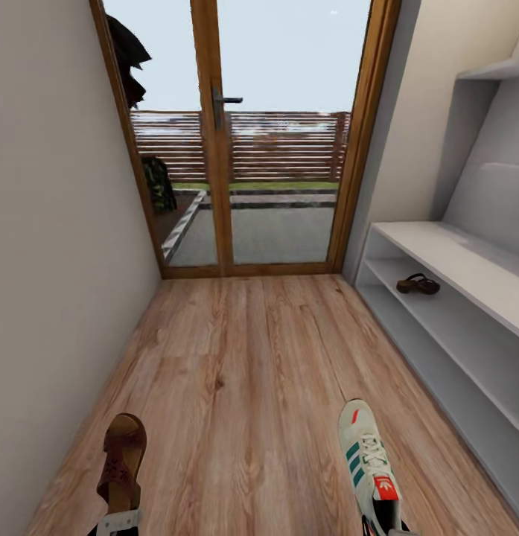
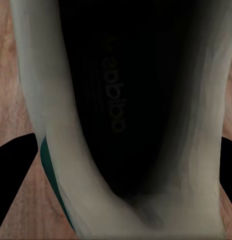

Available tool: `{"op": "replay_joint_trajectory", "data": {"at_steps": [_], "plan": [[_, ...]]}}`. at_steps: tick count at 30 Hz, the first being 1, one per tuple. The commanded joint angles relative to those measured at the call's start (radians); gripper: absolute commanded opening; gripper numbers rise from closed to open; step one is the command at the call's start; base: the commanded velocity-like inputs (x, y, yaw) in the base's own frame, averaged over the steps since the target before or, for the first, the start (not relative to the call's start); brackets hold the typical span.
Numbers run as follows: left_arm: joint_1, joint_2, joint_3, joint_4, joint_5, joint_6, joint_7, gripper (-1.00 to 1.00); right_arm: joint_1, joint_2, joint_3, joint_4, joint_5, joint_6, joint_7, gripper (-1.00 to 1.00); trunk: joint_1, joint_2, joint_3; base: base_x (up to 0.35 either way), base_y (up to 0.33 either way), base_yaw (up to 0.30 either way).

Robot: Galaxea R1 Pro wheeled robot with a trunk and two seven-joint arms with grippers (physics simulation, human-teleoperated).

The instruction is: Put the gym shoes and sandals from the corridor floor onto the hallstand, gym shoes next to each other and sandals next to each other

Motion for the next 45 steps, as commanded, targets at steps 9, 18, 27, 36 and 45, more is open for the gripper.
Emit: {"op": "replay_joint_trajectory", "data": {"at_steps": [9,18,27,36,45], "plan": [[-0.001,-0.001,0.009,0.0,-0.013,-0.004,-0.005,-1.0,-0.001,-0.001,0.008,0.0,-0.006,-0.002,-0.005,-1.0,0.0,0.0,0.005,0.309,0.159,-0.191],[-0.001,-0.001,0.009,0.0,-0.014,-0.004,-0.005,-1.0,-0.001,0.0,0.008,0.0,-0.005,-0.001,-0.005,-1.0,0.0,0.0,0.006,0.293,0.185,-0.255],[-0.001,-0.001,0.009,0.0,-0.014,-0.004,-0.004,-1.0,-0.001,0.0,0.008,0.0,-0.006,-0.001,-0.005,-1.0,0.0,0.0,0.006,0.293,0.187,-0.262],[-0.001,-0.001,0.009,0.0,-0.014,-0.004,-0.004,-1.0,-0.001,-0.001,0.008,0.0,-0.007,-0.001,-0.005,-1.0,0.0,0.0,0.004,0.293,0.199,-0.262],[-0.001,-0.001,0.009,0.0,-0.014,-0.004,-0.004,-1.0,-0.001,0.0,0.008,0.0,-0.007,-0.001,-0.005,-1.0,0.0,0.0,0.001,0.293,0.213,-0.262]]}}
